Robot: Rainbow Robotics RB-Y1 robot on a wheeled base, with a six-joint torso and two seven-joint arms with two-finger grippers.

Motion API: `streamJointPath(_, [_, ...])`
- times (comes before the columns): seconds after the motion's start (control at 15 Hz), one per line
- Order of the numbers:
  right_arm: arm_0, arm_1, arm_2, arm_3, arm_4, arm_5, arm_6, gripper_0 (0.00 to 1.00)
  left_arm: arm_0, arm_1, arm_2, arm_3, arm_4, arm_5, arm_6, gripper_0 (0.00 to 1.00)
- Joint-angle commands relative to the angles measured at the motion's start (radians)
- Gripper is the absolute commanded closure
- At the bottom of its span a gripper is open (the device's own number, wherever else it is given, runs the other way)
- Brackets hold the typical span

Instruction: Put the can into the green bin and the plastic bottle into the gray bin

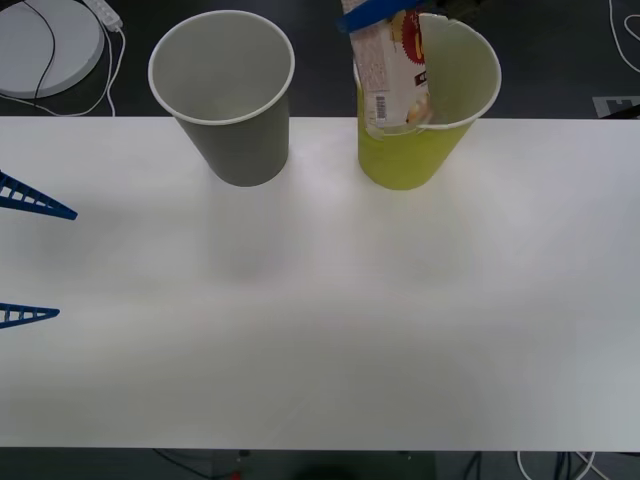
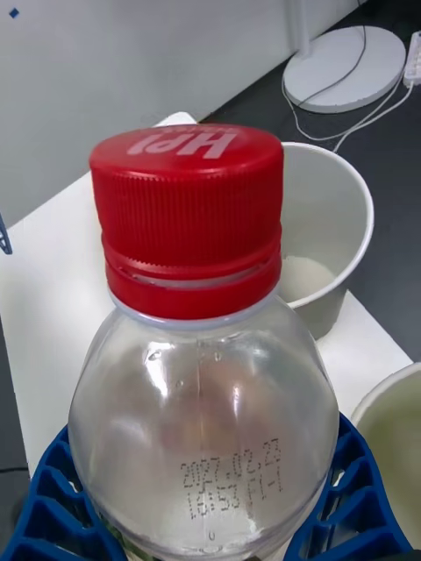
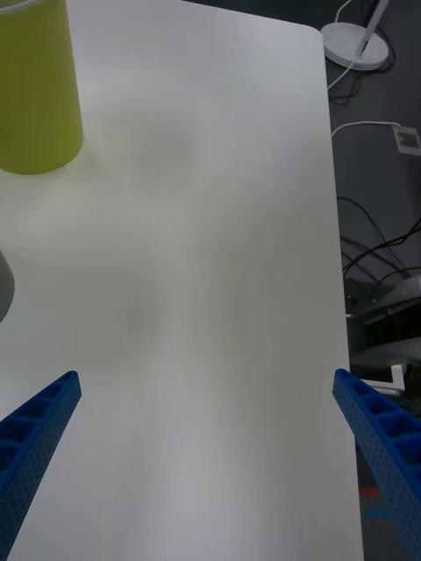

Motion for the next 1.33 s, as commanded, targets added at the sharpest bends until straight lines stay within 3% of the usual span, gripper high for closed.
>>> streamJointPath(0.07, [-0.068, 0.051, 0.002, 0.020, 0.097, -0.075, -0.123, 1.00, 0.000, 0.000, 0.000, 0.000, 0.000, 0.000, 0.000, 0.00])
streamJointPath(0.47, [-0.189, 0.193, 0.003, 0.204, 0.171, -0.222, -0.125, 1.00, 0.000, 0.000, 0.000, 0.000, 0.000, 0.000, 0.000, 0.00])
streamJointPath(0.87, [-0.272, 0.352, 0.003, 0.310, 0.393, -0.313, -0.200, 1.00, 0.000, 0.000, 0.000, 0.000, 0.000, 0.000, 0.000, 0.00])
streamJointPath(1.33, [-0.395, 0.525, 0.003, 0.549, 0.507, -0.380, -0.200, 1.00, 0.000, 0.000, 0.000, 0.000, 0.000, 0.000, 0.000, 0.00])
